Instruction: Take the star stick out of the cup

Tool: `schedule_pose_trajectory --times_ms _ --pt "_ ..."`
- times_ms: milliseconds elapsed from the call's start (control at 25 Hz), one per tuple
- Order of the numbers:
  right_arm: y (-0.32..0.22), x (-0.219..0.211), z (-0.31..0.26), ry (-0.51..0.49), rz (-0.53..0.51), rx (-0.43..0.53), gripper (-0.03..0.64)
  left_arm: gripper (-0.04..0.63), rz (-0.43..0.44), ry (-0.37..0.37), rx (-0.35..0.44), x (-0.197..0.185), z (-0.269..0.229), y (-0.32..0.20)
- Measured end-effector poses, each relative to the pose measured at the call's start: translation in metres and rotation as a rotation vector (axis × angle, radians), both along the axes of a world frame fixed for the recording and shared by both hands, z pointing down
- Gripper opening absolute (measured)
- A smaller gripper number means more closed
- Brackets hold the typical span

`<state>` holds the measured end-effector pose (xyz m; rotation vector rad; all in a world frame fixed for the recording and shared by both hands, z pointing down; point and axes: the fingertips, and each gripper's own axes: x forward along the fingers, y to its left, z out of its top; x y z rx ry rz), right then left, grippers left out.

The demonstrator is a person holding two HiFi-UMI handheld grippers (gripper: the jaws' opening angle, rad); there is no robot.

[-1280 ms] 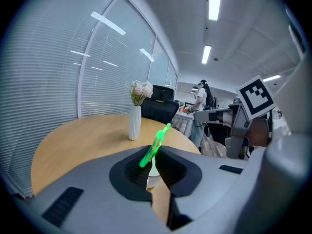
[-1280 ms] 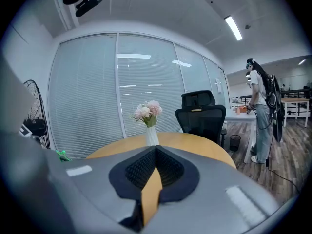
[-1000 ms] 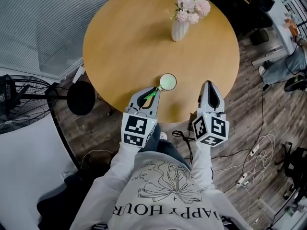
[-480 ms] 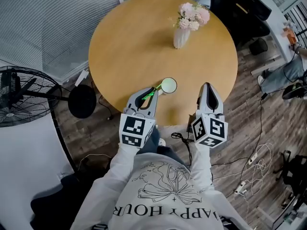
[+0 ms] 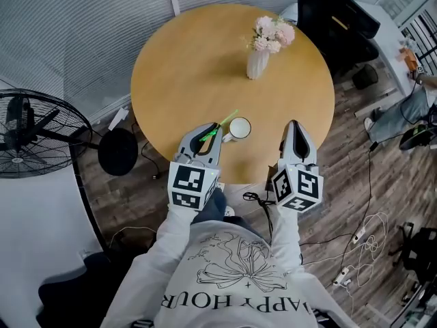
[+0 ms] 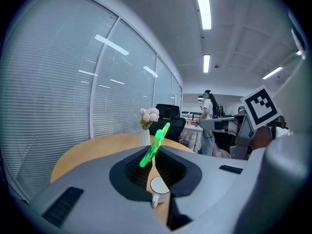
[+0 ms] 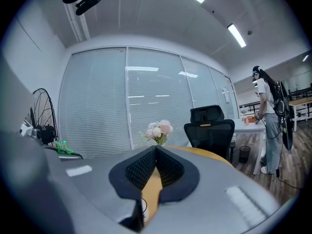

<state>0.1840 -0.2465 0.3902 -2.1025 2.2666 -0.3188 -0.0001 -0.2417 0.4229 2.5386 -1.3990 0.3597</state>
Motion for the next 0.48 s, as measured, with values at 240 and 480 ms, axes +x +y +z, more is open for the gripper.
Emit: schedule_pose_trajectory --times_ms 240,480 --pt "0.001 -0.004 -0.013 0.005 -0.013 0.026 0.011 0.025 -0.018 0.004 0.033 -0.006 -0.015 -0.001" --pt "-0.001 -0.010 -0.023 0.009 -0.029 0.050 0.011 0.025 -0.039 0.007 0.065 -0.014 -0.030 -0.003"
